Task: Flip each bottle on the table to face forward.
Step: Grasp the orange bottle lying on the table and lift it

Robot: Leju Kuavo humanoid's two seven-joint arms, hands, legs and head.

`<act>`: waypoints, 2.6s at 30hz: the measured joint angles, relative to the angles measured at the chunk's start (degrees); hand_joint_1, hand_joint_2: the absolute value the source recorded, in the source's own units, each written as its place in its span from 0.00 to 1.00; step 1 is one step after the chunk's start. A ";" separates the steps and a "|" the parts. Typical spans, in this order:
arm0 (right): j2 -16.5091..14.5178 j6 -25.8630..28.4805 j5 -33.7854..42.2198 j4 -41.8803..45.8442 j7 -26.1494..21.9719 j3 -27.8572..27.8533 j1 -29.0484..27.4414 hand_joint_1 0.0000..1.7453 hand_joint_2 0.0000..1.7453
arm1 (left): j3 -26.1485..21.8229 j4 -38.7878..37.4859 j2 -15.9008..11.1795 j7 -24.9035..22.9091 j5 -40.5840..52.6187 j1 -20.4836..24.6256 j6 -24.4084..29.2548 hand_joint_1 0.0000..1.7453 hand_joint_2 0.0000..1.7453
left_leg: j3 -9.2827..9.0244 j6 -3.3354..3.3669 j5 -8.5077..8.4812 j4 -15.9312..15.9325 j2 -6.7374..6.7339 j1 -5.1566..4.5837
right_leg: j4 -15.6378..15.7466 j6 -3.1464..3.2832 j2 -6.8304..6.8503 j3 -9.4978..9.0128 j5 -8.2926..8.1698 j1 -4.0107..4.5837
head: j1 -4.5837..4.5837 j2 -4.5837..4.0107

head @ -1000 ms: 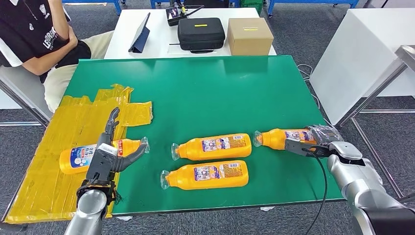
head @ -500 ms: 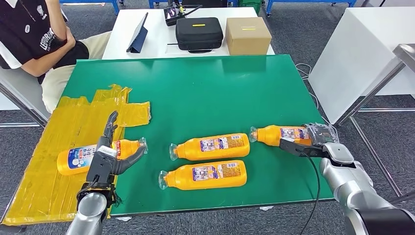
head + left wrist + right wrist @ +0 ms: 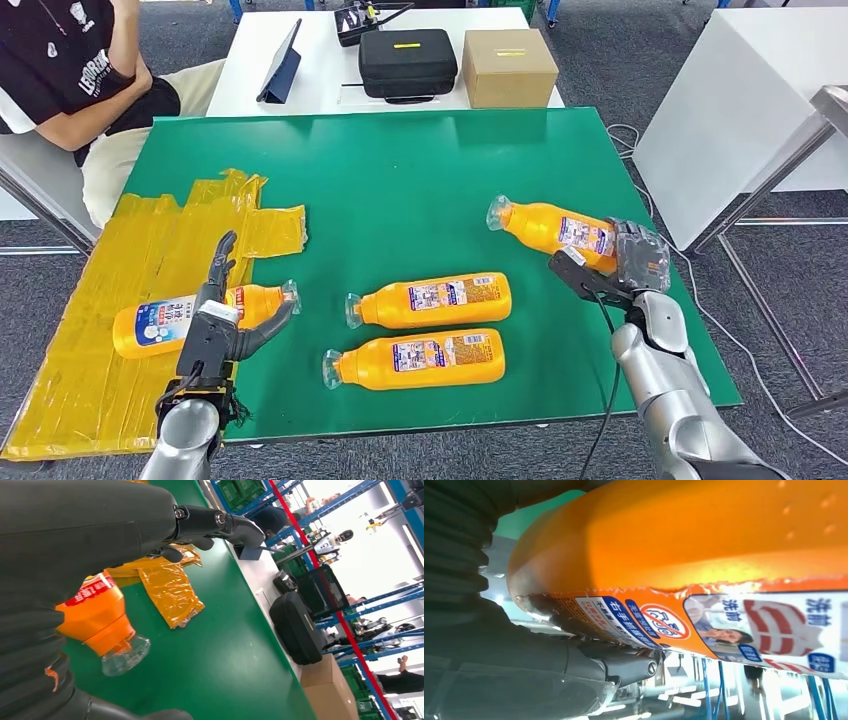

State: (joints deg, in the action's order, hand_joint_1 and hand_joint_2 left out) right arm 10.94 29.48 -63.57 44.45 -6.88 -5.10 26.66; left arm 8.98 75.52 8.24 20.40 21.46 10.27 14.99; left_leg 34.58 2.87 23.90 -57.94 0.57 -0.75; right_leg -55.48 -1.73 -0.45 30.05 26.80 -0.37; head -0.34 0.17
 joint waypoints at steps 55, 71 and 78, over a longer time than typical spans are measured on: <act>-21.21 -25.95 53.72 18.46 -14.03 30.15 -4.52 1.00 1.00 | 6.87 0.86 1.69 -1.88 -0.83 3.00 -3.31 0.00 1.00 | 0.15 -0.04 -0.02 0.02 0.02 0.14 | -0.06 0.05 0.02 0.18 0.04 0.07 | -0.03 0.01; -24.31 -23.13 51.83 12.28 -13.63 33.61 -2.99 1.00 1.00 | 9.51 6.28 2.36 -2.79 -8.34 2.35 -10.84 0.00 1.00 | 0.15 -0.04 -0.02 0.02 0.02 0.12 | -0.05 0.05 0.02 0.18 0.03 0.05 | -0.02 0.00; -25.07 -22.56 51.44 10.59 -13.61 33.85 -2.42 1.00 1.00 | 11.26 7.90 2.36 -3.03 -11.65 2.10 -13.36 0.00 1.00 | 0.16 -0.04 -0.02 0.02 0.02 0.12 | -0.05 0.05 0.02 0.19 0.04 0.05 | -0.03 0.00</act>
State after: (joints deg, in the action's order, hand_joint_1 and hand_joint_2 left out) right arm -14.13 6.92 -12.13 55.04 -20.49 28.74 24.24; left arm 20.23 83.42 10.60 17.38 9.81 12.37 1.63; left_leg 34.74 2.82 23.88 -57.92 0.59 -0.63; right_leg -55.53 -1.68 -0.43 30.24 26.84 -0.32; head -0.37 0.17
